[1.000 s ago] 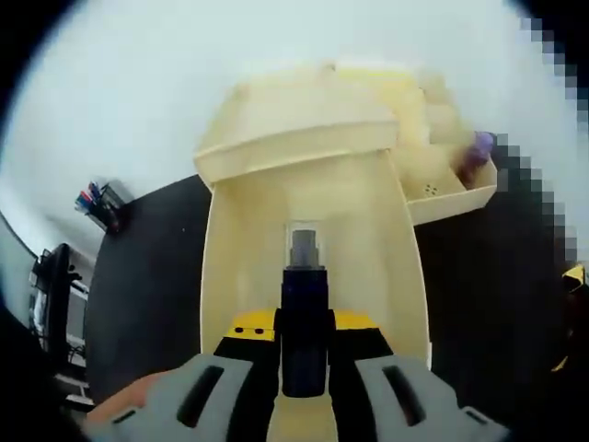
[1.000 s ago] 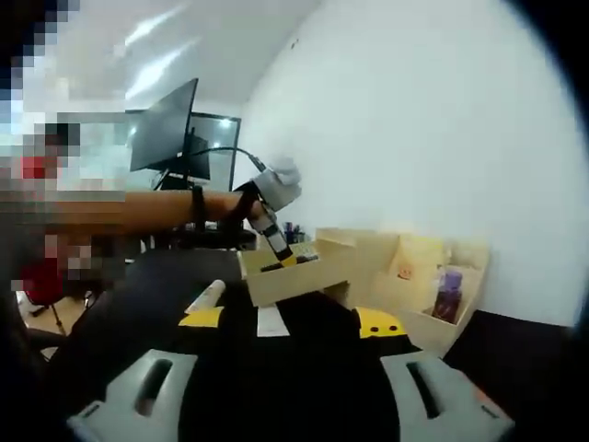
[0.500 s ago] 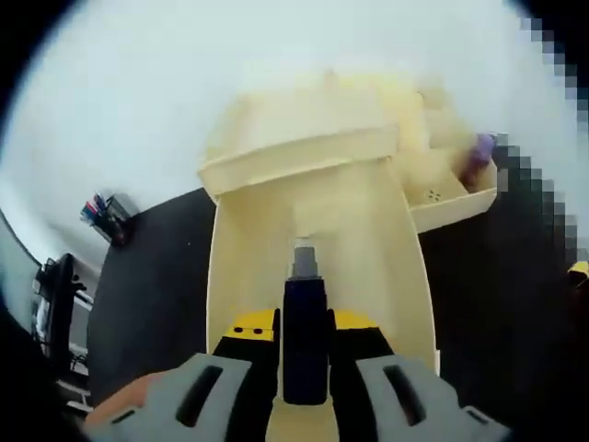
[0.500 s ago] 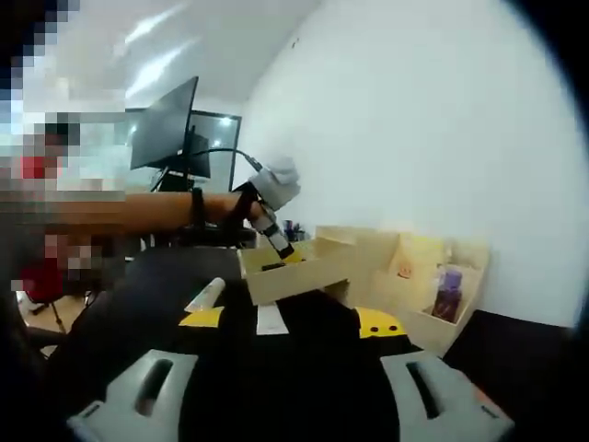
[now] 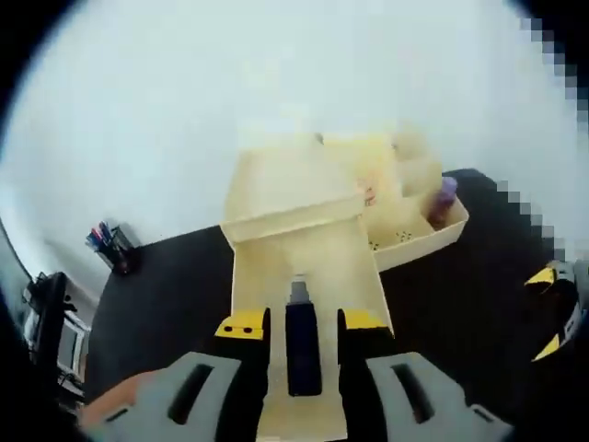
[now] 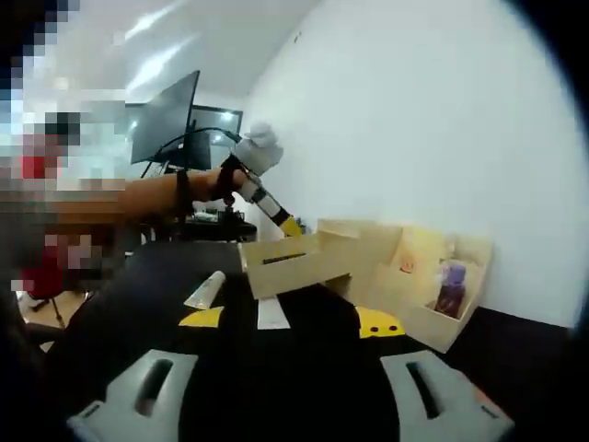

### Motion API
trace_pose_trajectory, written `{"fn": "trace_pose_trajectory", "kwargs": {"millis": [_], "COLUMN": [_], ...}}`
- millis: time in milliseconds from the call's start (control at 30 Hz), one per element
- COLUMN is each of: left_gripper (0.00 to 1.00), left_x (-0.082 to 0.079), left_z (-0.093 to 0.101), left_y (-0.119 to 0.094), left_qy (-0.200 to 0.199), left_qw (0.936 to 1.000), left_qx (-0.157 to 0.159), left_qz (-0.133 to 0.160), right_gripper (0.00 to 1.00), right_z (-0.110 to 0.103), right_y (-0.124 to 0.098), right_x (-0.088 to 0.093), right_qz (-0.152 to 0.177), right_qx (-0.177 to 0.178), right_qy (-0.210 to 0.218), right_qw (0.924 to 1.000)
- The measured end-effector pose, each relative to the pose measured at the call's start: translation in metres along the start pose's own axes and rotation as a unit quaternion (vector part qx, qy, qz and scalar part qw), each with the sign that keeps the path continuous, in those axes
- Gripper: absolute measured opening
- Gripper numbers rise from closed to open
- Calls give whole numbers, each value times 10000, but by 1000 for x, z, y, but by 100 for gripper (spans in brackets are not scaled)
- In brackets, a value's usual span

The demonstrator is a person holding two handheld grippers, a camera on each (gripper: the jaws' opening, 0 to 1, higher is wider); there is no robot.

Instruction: Open the drawer, pick up the cosmetic bottles from the table one by one, place them into the drawer, release the gripper, close the drawer, and move the gripper away

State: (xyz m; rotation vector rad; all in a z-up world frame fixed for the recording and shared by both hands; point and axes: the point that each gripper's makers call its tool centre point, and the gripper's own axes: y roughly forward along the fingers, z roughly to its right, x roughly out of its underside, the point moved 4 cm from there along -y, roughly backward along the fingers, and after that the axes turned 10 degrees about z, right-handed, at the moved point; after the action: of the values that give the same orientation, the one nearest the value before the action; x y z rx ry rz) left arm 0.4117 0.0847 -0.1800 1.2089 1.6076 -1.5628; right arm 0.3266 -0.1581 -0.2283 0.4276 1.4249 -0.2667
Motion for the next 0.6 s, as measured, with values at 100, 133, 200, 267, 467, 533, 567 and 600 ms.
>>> {"fn": "trace_pose_trajectory", "kwargs": {"millis": [100,133,200,267,467,533,567,600], "left_gripper": [34,34,37,42,77,85,90,96], "left_x": [-4,-6,-6,-6,-7,-9,-5,-2], "left_z": [-2,-4,-6,-3,-11,-11,-10,-7], "left_y": [-14,-18,-26,-33,-44,-54,-57,-62], "left_qy": [39,61,141,362,777,949,744,662], "left_qw": [9997,9994,9989,9965,9840,9718,9695,9637], "left_qx": [128,147,218,498,1292,1709,1970,2248], "left_qz": [222,300,394,560,949,1320,1253,1276], "right_gripper": [49,49,49,49,58,61,61,62], "right_z": [2,1,4,4,5,5,6,7], "right_y": [2,2,2,2,5,6,6,6], "right_x": [4,7,9,15,31,36,39,42], "right_qz": [-88,-136,-221,-274,-445,-515,-561,-621], "right_qx": [15,15,33,30,74,110,112,133], "right_qy": [-28,-35,-65,-82,-96,-144,-170,-184], "right_qw": [10000,9999,9997,9996,9989,9985,9982,9978]}}
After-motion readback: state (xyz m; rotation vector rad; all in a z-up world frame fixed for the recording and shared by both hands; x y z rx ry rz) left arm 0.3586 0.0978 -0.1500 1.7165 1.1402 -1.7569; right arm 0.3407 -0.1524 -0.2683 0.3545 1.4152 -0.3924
